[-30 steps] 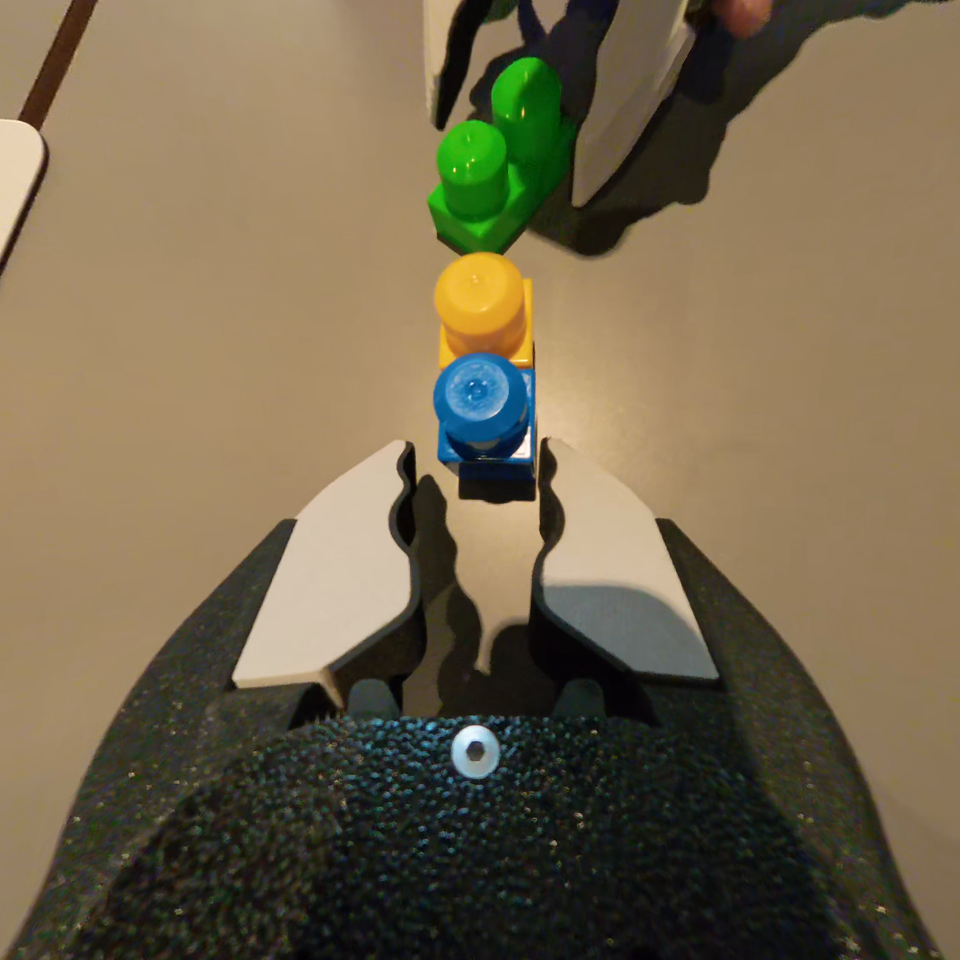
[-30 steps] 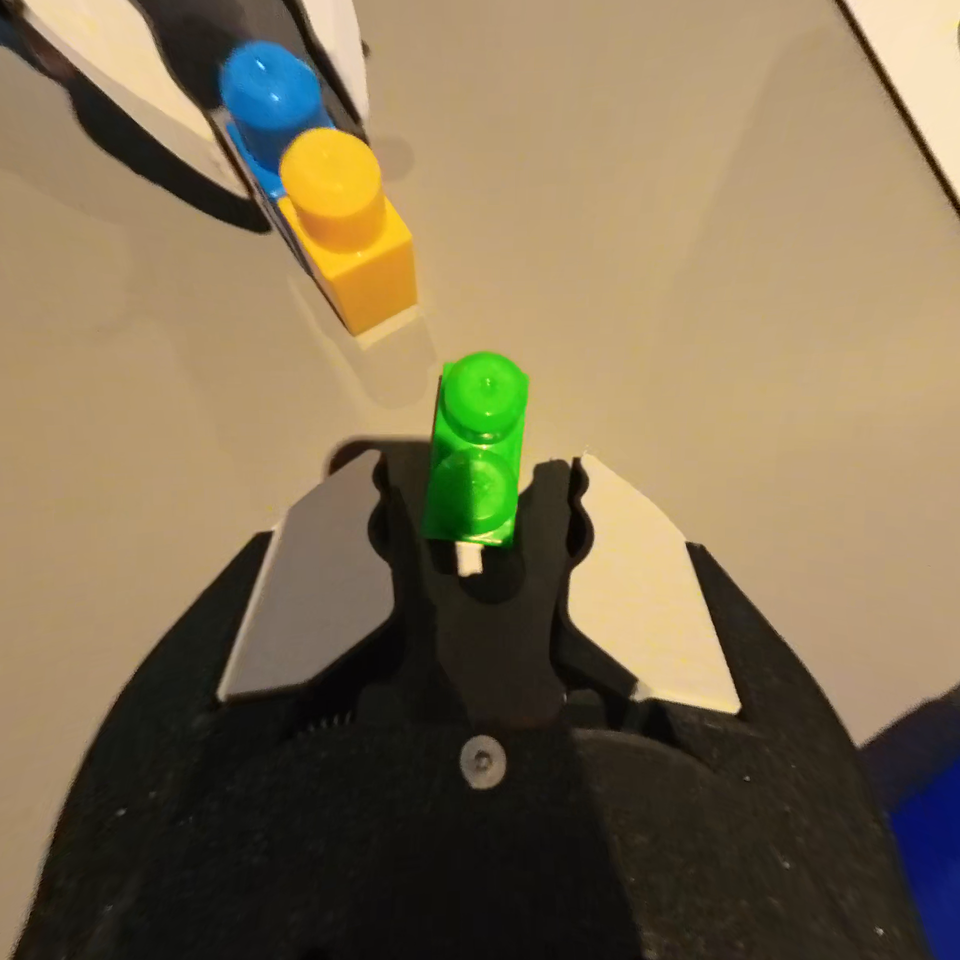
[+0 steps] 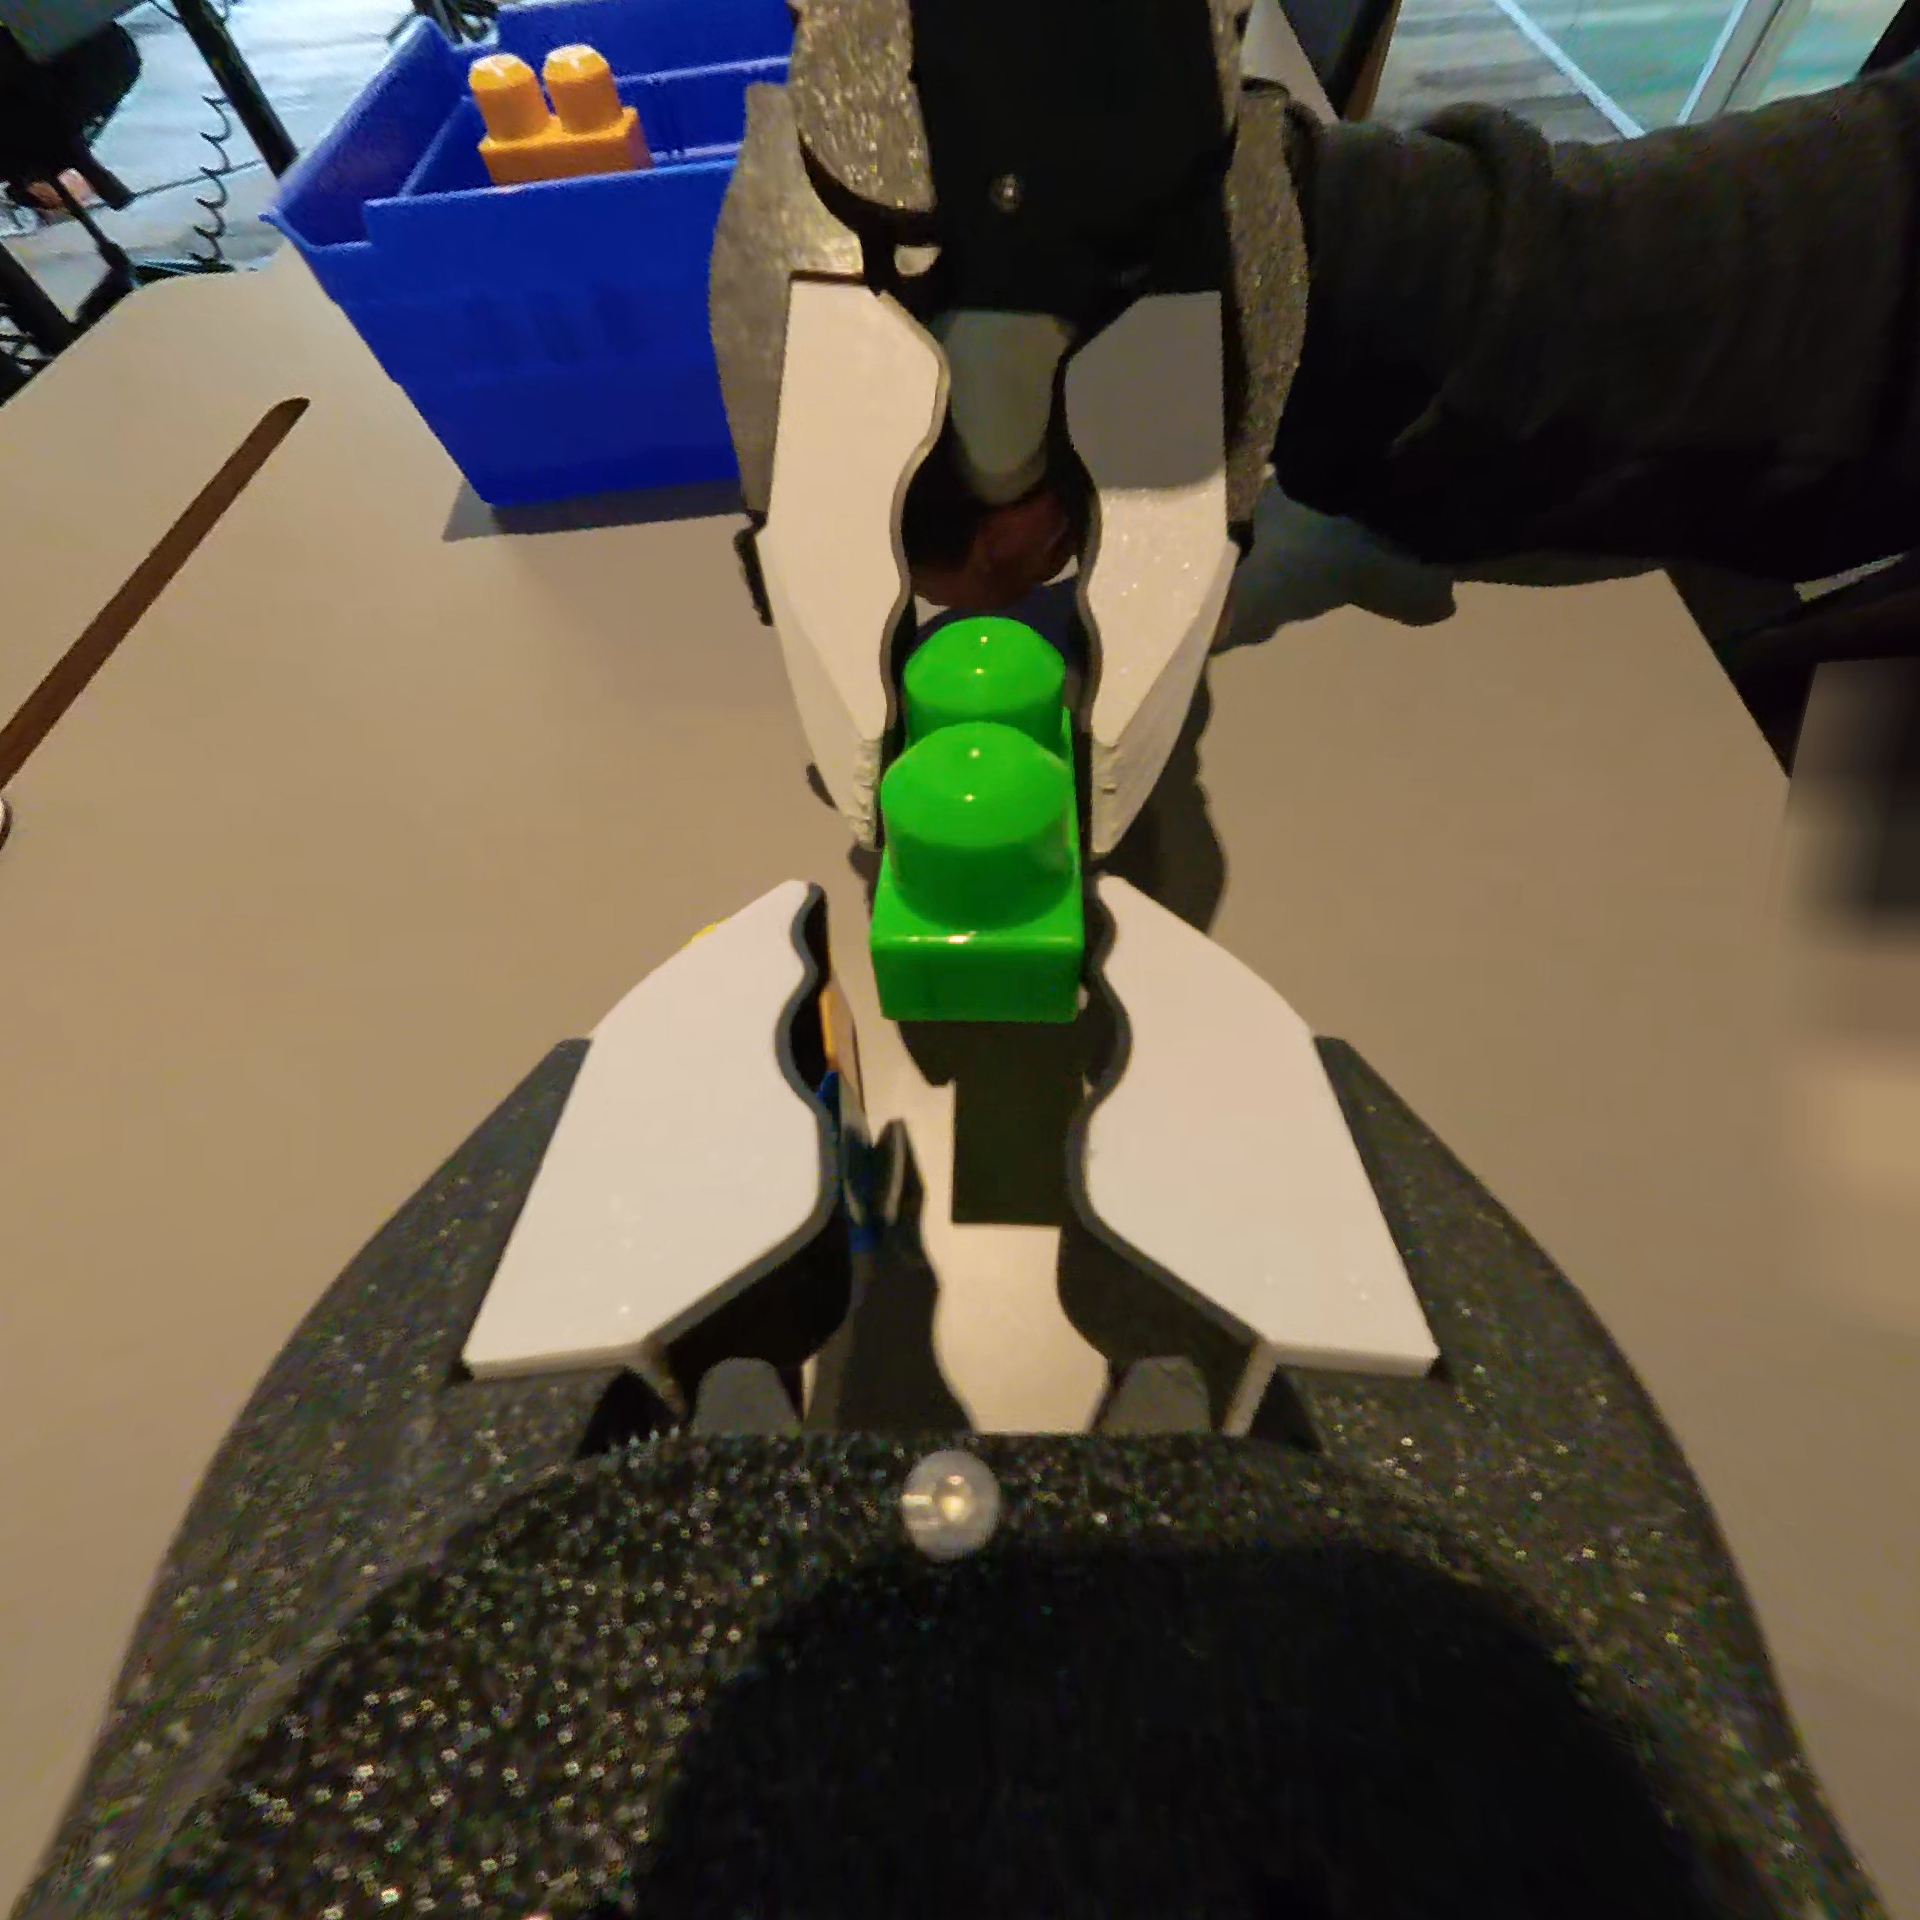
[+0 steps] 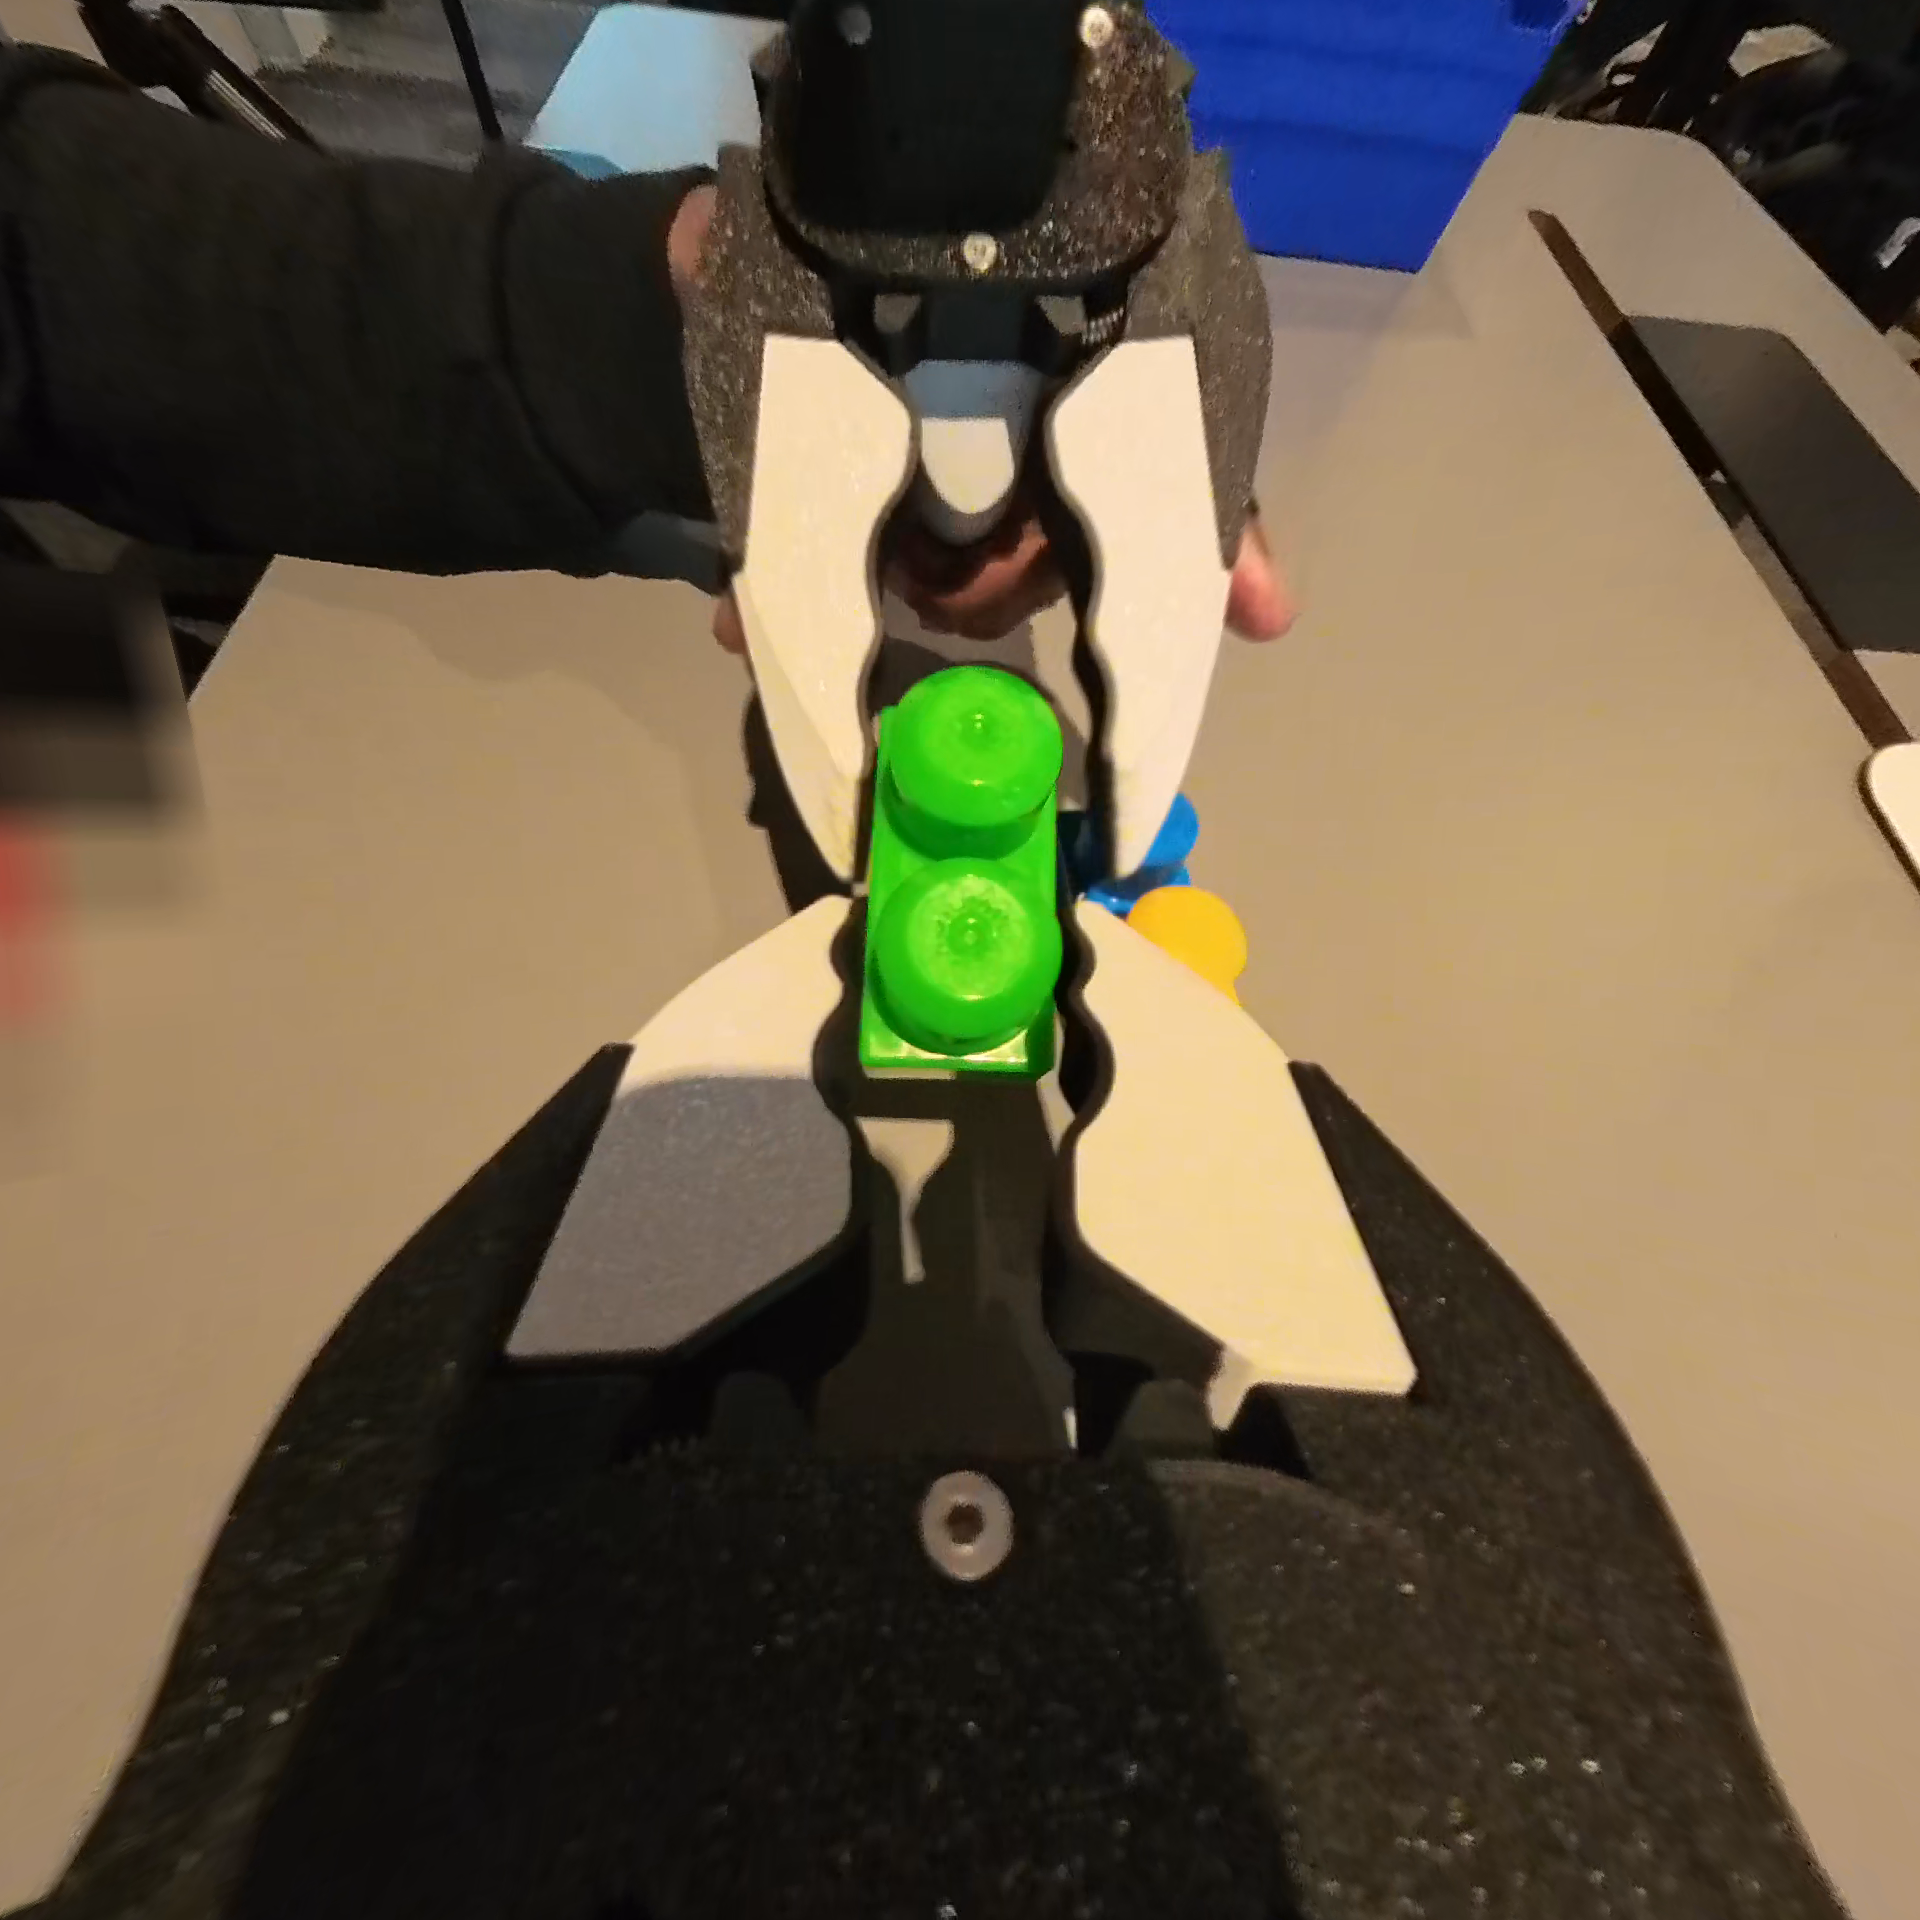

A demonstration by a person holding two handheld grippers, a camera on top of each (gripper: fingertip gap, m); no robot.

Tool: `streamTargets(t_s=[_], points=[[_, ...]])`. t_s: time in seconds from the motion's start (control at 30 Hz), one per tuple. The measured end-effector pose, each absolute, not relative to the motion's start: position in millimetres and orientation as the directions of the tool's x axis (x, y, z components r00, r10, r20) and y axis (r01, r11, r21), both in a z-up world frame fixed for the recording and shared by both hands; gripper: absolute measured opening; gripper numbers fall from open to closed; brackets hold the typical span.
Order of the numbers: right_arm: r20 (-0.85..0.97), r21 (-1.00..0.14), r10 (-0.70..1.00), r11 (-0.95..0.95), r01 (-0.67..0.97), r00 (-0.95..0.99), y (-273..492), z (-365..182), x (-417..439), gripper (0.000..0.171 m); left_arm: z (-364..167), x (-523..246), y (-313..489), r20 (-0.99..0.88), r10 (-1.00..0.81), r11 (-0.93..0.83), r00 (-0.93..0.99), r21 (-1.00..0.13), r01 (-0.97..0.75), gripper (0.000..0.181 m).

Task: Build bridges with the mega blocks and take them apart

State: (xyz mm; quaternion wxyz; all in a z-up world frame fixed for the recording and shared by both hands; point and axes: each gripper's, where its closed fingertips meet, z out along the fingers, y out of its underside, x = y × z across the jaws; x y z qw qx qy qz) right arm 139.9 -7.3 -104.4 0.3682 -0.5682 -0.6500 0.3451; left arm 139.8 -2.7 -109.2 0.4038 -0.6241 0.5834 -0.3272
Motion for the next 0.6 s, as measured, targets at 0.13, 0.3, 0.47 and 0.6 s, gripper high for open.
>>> streamTargets(t_s=[0.13, 0.3, 0.47, 0.6], points=[[0.098, -0.873, 0.992, 0.122, 0.473, -0.075, -6.4, -102.8, 138.2, 0.035, -105.4, 140.6, -6.0, -0.073, -0.993, 0.025, 0.088, -0.892, -0.452, 0.036], [0.108, -0.915, 0.994, 0.092, 0.393, 0.019, 9.2, -90.6, 136.8, 0.041, -92.6, 134.1, 4.9, -0.039, -0.985, -0.029, 0.166, -0.921, -0.389, 0.036], [0.079, -0.944, 0.992, 0.042, 0.327, 0.1, 26.9, -86.5, 142.0, 0.047, -79.7, 108.6, 27.1, 0.04, -0.957, -0.124, 0.289, -0.953, -0.277, 0.036], [0.026, -0.955, 0.99, -0.016, 0.296, 0.138, 37.7, -90.6, 144.5, 0.046, -92.4, 104.6, 33.2, 0.068, -0.95, -0.16, 0.306, -0.944, -0.287, 0.036]])
